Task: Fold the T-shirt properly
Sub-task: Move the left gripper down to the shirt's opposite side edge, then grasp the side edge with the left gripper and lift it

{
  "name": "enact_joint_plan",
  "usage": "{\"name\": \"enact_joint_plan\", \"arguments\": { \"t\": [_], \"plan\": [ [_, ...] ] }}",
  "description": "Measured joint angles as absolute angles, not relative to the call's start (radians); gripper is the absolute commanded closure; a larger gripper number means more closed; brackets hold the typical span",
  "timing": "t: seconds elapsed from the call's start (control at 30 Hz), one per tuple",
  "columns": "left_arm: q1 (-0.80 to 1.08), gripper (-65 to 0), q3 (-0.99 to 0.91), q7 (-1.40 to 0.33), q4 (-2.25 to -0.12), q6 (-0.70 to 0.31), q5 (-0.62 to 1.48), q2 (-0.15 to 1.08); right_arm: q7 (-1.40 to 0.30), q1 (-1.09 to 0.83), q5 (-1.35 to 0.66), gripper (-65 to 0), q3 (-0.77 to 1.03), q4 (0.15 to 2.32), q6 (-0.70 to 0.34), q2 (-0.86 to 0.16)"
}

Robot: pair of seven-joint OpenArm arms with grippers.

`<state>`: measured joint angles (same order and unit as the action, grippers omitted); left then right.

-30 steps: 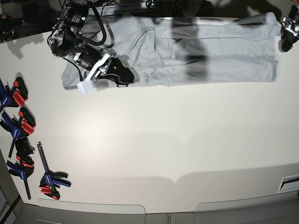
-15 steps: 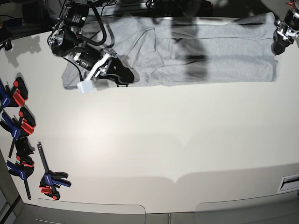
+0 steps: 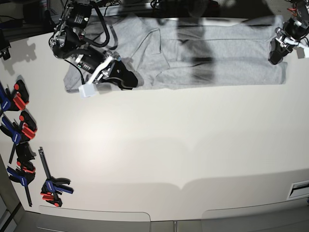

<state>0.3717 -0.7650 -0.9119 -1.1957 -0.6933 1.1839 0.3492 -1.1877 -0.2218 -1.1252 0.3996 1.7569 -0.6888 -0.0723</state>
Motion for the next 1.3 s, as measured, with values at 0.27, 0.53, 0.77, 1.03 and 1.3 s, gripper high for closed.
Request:
{"name": "enact_joint_plan", "arguments": {
  "t": [0.27,0.53,0.77,1.03,1.3],
  "plan": [
    [0.344,-32.0,-0.766,-0.890,-1.196,-0.680,1.144,0.348,-1.169,-0.221,-1.126,-11.9,0.400,1.757,-0.689,-0.072],
    [0.313,-11.3,-0.766,-0.896,-1.195,-0.662,1.118,0.347,-1.170,-0.222,-1.125,-11.9,0.399,1.757,-0.689,-0.072],
    [0.318,0.0,-0.765,-0.898,-1.195,-0.686,1.182,0.346,-1.122,-0.222,-1.038,-11.9,0.399,1.757,-0.689,-0.072],
    [0.321,0.0,-0.765,-0.942,-1.230,-0.685,1.260,0.336,-1.029,-0.222,-0.855,-11.9,0.403,1.757,-0.689,-0.072],
    [0.380,0.0,-0.764,-1.003,-1.562,-0.688,1.262,0.190,-0.962,-0.222,-0.755,-11.8,0.524,1.757,-0.670,-0.069]
  ]
}}
